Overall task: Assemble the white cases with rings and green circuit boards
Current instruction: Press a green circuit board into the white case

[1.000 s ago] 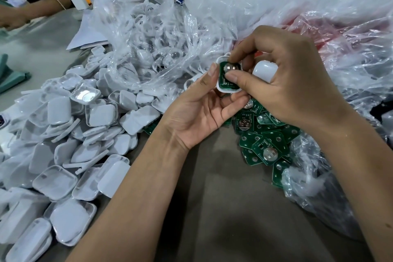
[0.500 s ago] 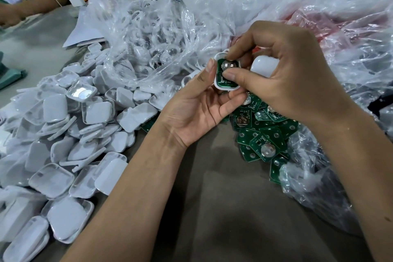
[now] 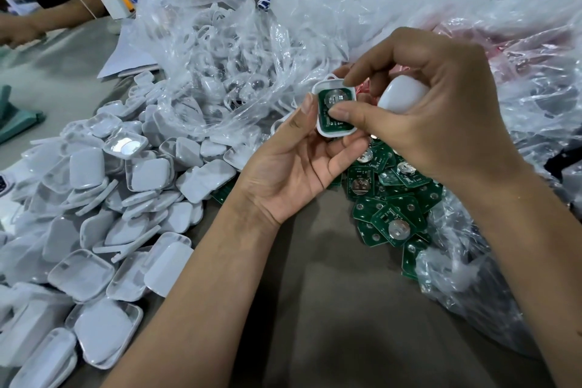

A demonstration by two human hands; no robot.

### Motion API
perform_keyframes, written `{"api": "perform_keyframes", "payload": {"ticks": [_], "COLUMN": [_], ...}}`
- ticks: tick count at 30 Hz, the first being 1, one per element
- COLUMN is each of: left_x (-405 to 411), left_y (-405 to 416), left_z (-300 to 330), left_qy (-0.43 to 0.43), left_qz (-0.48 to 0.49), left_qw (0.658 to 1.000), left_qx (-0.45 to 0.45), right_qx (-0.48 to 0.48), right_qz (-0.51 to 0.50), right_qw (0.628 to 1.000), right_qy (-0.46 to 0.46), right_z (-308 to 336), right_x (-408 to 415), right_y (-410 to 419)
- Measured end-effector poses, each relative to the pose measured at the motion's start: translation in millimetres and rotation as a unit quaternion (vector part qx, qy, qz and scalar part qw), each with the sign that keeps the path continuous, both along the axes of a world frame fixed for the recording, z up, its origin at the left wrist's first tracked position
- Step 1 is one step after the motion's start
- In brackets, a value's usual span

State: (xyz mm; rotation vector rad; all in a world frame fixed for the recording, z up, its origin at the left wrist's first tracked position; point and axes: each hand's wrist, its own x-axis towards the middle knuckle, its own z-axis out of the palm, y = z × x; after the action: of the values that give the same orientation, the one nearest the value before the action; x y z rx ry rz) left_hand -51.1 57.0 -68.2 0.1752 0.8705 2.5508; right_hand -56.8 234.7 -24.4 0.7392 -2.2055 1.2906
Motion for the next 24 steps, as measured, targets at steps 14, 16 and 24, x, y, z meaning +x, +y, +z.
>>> {"api": "perform_keyframes", "payload": {"ticks": [14,16,24], "left_x": [-0.9,-0.5,-1.1], "left_y": [0.6,0.4,2.1], "left_z": [2.5,4.8,7.9], "left_qy": [-0.012,-0.010,-0.041], "left_qz": [-0.014,-0.021,-0.014], "left_qw": [0.998,0.996,0.986], "left_qx": [0.063,0.086,0.158], "right_qx": [-0.094,-0.161,-0.281], "right_qz": [0.006,0.002,-0.014], "right_qw": [0.996,0.986,0.914], "right_qy": [-0.006,-0.041,-0.292], "right_z": [-0.5,-2.0,-15.6], "right_x": [-0.4,-3.4,-16.3], "right_y": [-1.6,0.5,1.0]}}
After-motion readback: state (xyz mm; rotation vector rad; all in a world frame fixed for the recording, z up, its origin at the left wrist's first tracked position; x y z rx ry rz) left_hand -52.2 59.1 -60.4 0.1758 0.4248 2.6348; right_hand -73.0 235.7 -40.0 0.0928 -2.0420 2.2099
